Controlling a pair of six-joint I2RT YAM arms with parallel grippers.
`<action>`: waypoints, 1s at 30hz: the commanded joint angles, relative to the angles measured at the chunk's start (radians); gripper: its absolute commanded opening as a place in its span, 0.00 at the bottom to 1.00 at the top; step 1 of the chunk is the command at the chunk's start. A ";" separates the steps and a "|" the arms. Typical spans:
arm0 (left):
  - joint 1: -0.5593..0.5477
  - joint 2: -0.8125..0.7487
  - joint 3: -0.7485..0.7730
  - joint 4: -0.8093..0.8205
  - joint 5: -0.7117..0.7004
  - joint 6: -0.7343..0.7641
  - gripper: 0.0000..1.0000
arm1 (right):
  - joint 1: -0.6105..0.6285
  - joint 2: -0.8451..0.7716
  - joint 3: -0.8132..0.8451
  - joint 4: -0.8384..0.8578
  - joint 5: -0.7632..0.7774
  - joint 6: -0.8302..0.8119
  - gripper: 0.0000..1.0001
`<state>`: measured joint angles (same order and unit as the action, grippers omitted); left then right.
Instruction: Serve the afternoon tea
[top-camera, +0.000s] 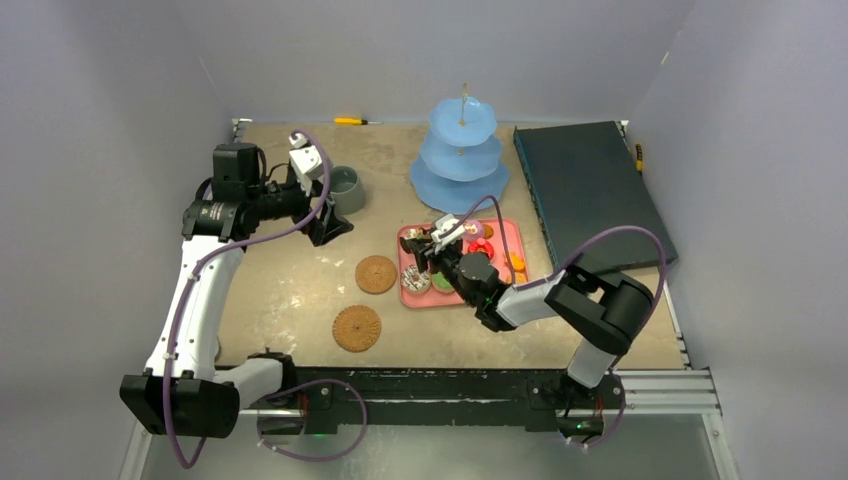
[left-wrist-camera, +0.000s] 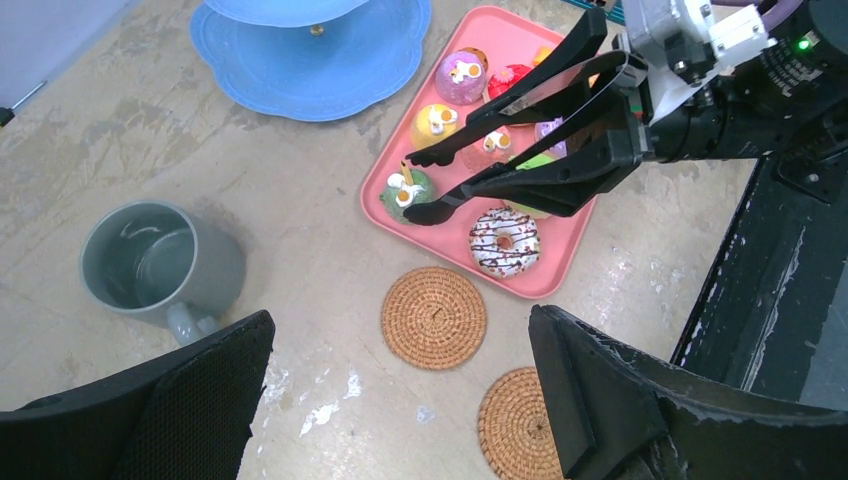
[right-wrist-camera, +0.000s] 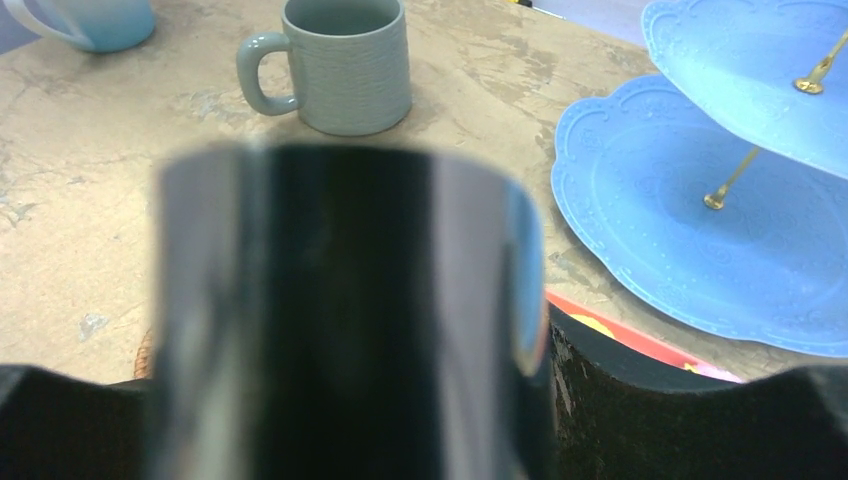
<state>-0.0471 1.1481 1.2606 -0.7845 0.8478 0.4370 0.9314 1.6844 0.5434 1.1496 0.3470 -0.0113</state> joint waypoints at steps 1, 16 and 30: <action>0.004 -0.021 0.011 0.023 0.001 -0.003 0.99 | 0.007 0.041 0.047 0.117 0.004 -0.014 0.61; 0.003 -0.025 0.016 0.018 0.003 0.003 0.97 | 0.006 0.007 0.059 0.121 0.033 -0.059 0.41; 0.003 -0.027 0.035 -0.003 -0.005 0.018 0.97 | -0.131 -0.126 0.050 0.103 0.060 -0.097 0.38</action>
<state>-0.0471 1.1378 1.2613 -0.7898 0.8440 0.4385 0.8608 1.5925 0.5858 1.2049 0.3824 -0.0910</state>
